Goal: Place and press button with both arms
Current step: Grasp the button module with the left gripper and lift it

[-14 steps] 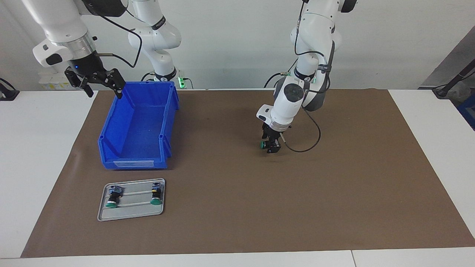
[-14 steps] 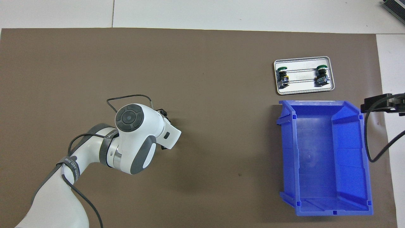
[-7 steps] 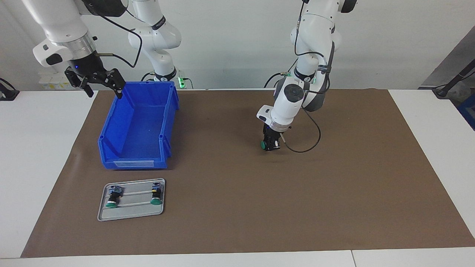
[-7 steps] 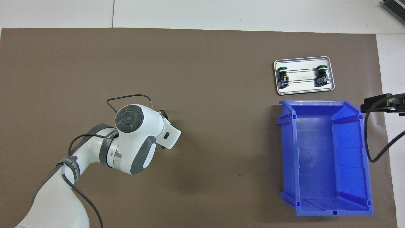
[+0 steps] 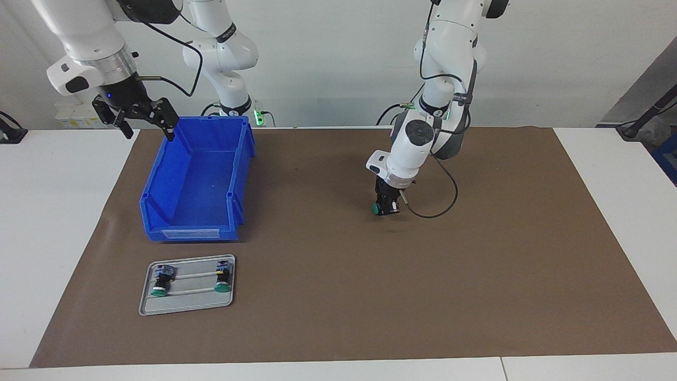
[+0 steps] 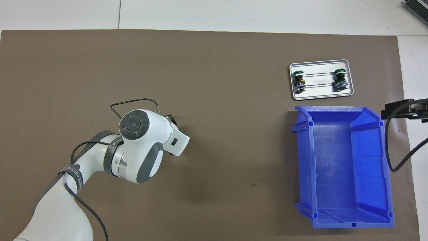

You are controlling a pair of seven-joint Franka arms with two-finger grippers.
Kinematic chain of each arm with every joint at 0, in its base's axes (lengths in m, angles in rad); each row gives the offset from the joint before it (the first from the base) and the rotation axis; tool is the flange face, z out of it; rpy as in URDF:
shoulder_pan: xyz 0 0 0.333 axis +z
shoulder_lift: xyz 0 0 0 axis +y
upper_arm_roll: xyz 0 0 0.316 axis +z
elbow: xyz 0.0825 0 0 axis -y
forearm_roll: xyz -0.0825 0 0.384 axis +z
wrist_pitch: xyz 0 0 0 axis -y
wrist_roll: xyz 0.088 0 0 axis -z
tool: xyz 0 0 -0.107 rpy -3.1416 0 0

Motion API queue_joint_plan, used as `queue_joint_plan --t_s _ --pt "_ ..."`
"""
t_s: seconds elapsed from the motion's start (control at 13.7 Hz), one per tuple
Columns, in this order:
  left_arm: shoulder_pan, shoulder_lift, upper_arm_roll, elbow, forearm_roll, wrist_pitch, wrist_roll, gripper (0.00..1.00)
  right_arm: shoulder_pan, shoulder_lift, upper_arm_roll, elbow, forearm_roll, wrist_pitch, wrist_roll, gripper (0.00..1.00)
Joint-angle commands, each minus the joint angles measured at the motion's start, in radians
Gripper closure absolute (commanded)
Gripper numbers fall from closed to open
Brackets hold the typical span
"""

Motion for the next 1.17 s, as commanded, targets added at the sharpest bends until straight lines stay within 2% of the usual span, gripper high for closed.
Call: queue_joint_plan --t_s 0.0,0.22,0.51,0.88,1.1 --pt "0.003 0.015 0.01 0.026 0.006 0.019 0.014 1.0 -0.015 -0.017 0.013 -0.019 0.015 0.007 -0.005 0.0" --pt "0.043 0.034 0.008 0.083 0.005 -0.016 0.015 1.0 -0.015 -0.017 0.013 -0.019 0.015 0.007 -0.007 0.0" --pt "0.108 0.069 0.008 0.227 0.005 -0.168 0.032 1.0 -0.015 -0.017 0.013 -0.019 0.015 0.007 -0.007 0.0" --pt "0.145 0.084 0.006 0.307 0.005 -0.205 0.035 1.0 -0.015 -0.017 0.013 -0.019 0.015 0.007 -0.007 0.0" --pt "0.168 0.083 0.011 0.378 0.005 -0.334 0.034 1.0 -0.015 -0.017 0.013 -0.019 0.015 0.007 -0.005 0.0"
